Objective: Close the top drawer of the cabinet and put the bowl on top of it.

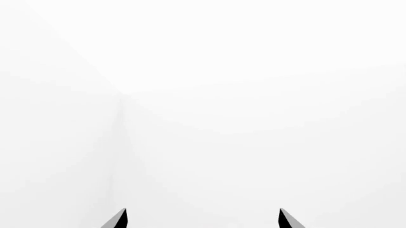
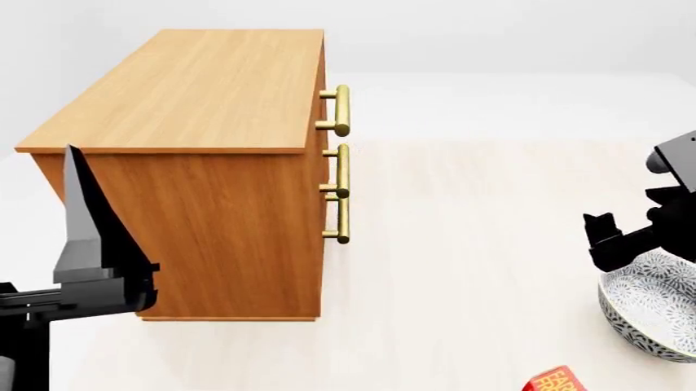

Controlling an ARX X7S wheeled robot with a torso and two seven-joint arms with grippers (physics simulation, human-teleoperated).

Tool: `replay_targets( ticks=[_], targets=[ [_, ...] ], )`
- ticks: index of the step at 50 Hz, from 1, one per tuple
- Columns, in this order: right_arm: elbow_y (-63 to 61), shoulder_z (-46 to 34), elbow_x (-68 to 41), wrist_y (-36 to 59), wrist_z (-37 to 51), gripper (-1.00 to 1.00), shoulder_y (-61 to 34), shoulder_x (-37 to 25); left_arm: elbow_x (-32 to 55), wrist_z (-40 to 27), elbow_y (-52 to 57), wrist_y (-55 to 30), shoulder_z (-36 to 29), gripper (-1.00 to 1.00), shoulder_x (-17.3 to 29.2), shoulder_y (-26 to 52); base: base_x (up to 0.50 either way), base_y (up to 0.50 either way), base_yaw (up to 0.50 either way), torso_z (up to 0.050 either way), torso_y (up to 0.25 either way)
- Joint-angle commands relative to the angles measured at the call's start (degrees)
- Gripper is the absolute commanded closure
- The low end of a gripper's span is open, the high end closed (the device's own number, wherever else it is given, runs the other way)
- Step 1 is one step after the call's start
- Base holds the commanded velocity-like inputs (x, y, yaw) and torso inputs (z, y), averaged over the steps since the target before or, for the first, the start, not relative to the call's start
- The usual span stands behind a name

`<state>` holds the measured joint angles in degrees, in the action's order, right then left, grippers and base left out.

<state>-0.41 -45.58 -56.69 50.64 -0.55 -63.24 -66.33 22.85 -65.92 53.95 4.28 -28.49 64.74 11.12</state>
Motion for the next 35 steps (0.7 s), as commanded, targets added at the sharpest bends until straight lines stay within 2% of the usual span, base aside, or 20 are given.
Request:
replay_targets(
  ticks=[1, 19, 35],
  targets=[
    [2.2, -1.3, -0.9, 2.5, -1.4, -1.00, 1.7, -1.9, -0.5, 0.4, -0.9, 0.7, -0.1, -1.00, -0.3, -0.4, 0.00, 0.00, 0.00, 0.000, 0.000],
    [5.0, -1.4, -4.5, 0.8, -1.8, -1.00, 7.3, -3.6, -5.1, 0.7, -4.6, 4.9, -1.5, -1.00, -2.0, -3.7, 0.00, 0.00, 0.00, 0.000, 0.000],
    [8.8, -2.2, -4.0, -1.2, -1.9, -1.00, 9.7, -0.7, -7.6, 1.0, -6.8, 7.1, -2.2, -1.00, -3.3, -5.2, 0.00, 0.00, 0.00, 0.000, 0.000]
  ],
)
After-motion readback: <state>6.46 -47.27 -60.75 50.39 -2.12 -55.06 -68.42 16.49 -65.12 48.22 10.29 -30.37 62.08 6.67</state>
